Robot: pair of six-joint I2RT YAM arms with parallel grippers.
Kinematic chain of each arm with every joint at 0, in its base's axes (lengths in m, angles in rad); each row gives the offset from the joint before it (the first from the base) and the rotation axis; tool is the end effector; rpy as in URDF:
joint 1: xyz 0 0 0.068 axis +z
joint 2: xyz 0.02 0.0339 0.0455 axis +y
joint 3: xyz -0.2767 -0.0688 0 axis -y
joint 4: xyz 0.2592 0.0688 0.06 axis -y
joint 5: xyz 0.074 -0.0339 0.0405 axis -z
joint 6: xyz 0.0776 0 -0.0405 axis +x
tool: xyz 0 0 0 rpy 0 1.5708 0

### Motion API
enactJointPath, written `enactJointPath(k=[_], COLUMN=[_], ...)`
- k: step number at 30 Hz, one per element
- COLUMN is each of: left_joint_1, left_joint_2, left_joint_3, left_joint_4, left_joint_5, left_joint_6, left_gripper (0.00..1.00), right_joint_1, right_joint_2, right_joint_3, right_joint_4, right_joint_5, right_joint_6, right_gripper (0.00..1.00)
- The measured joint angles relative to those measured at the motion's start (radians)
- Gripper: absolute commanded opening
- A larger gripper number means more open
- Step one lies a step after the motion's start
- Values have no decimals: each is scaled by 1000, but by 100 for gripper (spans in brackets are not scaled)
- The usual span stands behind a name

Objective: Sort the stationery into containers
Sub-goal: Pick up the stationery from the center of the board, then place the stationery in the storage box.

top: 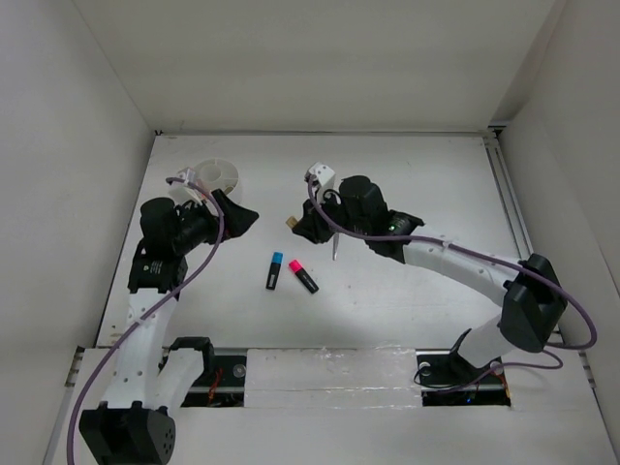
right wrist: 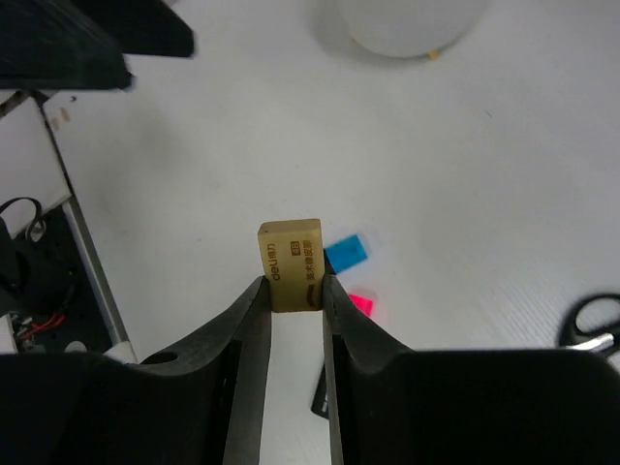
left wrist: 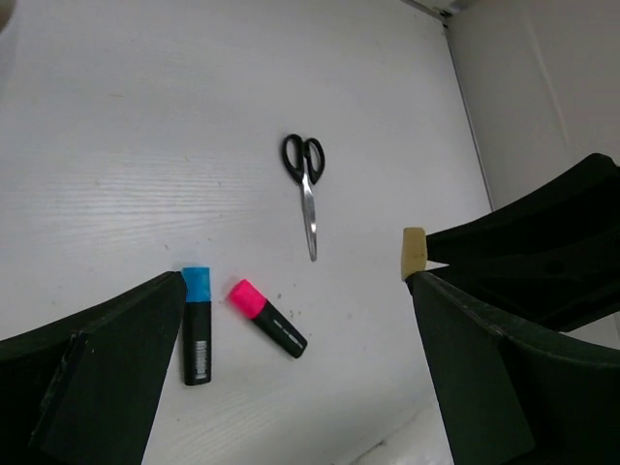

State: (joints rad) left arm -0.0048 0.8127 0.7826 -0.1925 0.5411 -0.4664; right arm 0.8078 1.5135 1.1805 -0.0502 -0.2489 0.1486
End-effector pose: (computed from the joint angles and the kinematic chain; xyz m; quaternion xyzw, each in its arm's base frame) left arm 0.2275 -0.0411 0.3356 -0.0098 0.7711 -0.3434 0.5361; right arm 0.2675 0.3075 0.3059 -0.3319 0.7557 0.3468 0.4456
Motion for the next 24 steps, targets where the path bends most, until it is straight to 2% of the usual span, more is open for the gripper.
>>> enactJointPath(k=[6, 14, 22, 24], left_joint_1=[-1, -1, -1, -1], left_joint_2=[43, 65, 83, 91], left_joint_3=[-28, -31, -31, -33], left_joint_4=[56, 87, 100, 99], left_joint_5=[156, 242, 273, 275], left_joint_6=[-15, -23, -26, -26], left_gripper=[100, 100, 92, 87], right_joint_1=[100, 142, 145, 145], right_joint_2=[4, 98, 117, 117], right_joint_3=[0, 36, 45, 56], right_joint_4=[97, 161, 195, 203], right_joint_5=[35, 92, 122, 121], right_joint_6=[-36, -59, -62, -58], right_gripper=[0, 0, 0, 0])
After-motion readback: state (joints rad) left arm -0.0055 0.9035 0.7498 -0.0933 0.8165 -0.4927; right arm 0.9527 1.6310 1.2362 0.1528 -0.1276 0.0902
